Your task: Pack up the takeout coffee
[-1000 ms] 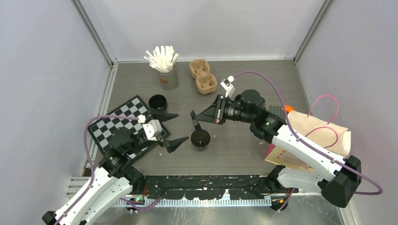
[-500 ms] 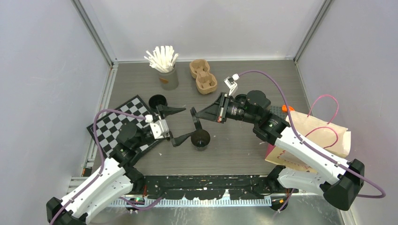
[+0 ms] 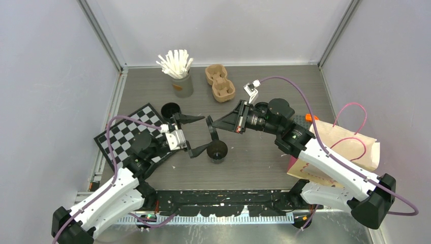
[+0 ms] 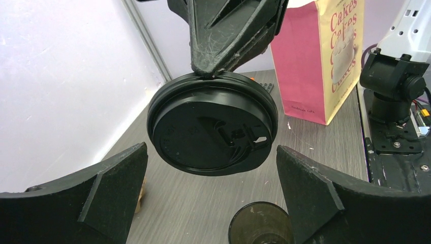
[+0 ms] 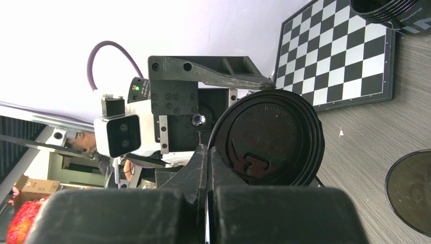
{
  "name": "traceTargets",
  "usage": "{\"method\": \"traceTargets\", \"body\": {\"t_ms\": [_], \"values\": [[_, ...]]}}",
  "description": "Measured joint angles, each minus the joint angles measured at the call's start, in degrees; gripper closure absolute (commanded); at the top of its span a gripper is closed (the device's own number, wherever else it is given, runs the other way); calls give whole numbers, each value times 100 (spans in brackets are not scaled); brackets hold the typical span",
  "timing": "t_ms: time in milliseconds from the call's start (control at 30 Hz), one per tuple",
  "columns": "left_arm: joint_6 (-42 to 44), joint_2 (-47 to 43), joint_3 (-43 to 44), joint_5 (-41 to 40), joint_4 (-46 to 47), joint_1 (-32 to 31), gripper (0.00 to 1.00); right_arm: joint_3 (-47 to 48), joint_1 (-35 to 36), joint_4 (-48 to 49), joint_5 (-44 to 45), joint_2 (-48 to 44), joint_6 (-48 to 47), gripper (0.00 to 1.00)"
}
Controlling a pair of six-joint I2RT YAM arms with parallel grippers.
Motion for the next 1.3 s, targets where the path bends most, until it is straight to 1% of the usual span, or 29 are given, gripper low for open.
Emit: {"method": "traceTargets", "body": {"t_ms": [400, 700, 833, 1167, 1300], "values": [[7, 199, 0, -33, 267, -35, 1, 0, 33, 63, 22, 0, 26, 100], [26, 210, 0, -28, 348, -44, 13, 0, 37, 111, 61, 0, 63, 100], [26, 157, -42, -26, 358, -46, 13, -2, 37, 157, 85, 0, 103, 100], [28, -92, -74, -31, 109, -44, 19, -57, 37, 162, 229, -4, 122, 99], [26, -114, -74, -33, 13, -46, 20, -94, 37, 153, 238, -4, 122, 100]]}}
